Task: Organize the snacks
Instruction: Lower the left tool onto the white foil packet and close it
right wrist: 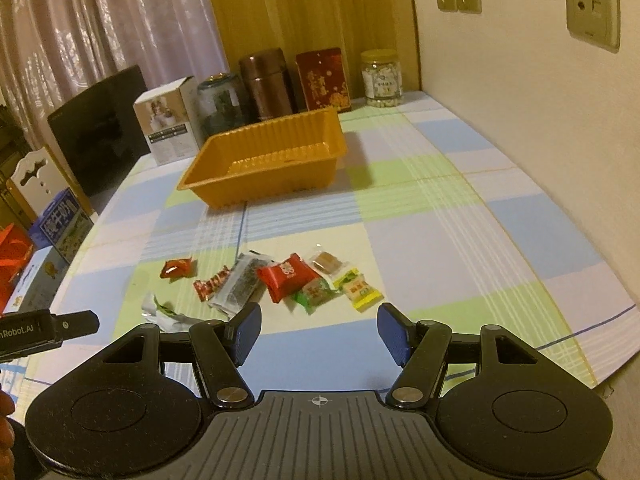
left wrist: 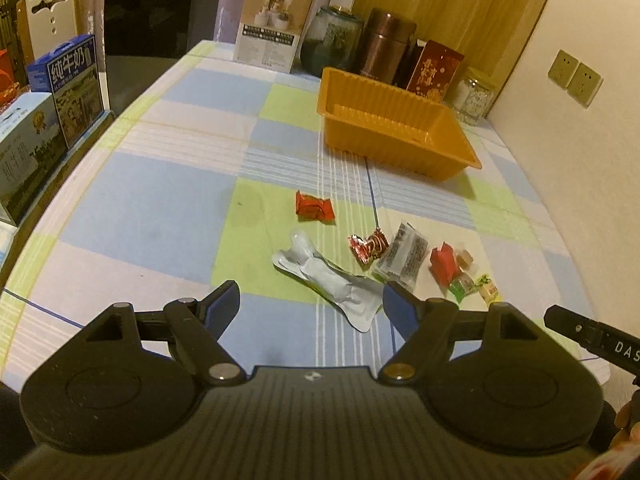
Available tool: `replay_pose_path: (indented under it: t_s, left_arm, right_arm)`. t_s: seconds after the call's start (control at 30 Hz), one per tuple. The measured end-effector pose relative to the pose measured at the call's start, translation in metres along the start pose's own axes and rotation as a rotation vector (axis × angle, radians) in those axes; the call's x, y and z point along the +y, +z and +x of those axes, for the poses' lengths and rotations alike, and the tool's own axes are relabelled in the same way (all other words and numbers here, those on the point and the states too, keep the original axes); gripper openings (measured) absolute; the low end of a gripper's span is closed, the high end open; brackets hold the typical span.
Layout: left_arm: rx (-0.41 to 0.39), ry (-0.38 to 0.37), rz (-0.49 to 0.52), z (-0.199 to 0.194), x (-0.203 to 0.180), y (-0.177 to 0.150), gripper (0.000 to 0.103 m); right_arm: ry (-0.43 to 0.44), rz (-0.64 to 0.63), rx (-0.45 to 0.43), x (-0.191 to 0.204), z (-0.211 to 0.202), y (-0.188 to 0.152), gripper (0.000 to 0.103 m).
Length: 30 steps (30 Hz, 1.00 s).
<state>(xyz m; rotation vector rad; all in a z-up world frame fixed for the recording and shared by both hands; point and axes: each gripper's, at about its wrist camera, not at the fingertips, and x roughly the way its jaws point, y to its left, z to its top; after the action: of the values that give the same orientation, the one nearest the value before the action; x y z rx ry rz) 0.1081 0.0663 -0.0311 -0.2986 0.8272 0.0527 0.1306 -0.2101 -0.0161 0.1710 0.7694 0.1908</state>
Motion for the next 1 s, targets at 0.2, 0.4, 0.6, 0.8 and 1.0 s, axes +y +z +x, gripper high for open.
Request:
replay_pose_path:
  t_s: [0.2, 0.4, 0.6, 0.8, 1.0]
  left_arm:
    - [0.033, 0.004, -0.031, 0.02, -0.003, -0.002, 0.076]
    - [0.063, -0.008, -0.031, 0.041, -0.01, -0.007, 0.076]
    - [0.08, -0.038, -0.046, 0.063, -0.016, -0.01, 0.072]
    - [0.076, -0.048, -0.091, 0.085, -0.019, -0.005, 0.069]
    - [0.084, -0.045, -0.116, 0.103, -0.019, -0.002, 0.066]
  right_arm:
    - [-0.005, 0.018, 0.022, -0.008, 0.014, -0.001, 0.064]
    - [-0.015, 0.031, 0.038, -0.014, 0.026, -0.002, 0.064]
    - [-0.03, 0.04, 0.052, -0.021, 0.036, -0.002, 0.064]
    - [-0.045, 0.052, 0.053, -0.027, 0.044, 0.001, 0.064]
    - [-0.052, 0.054, 0.06, -0.028, 0.053, 0.002, 0.064]
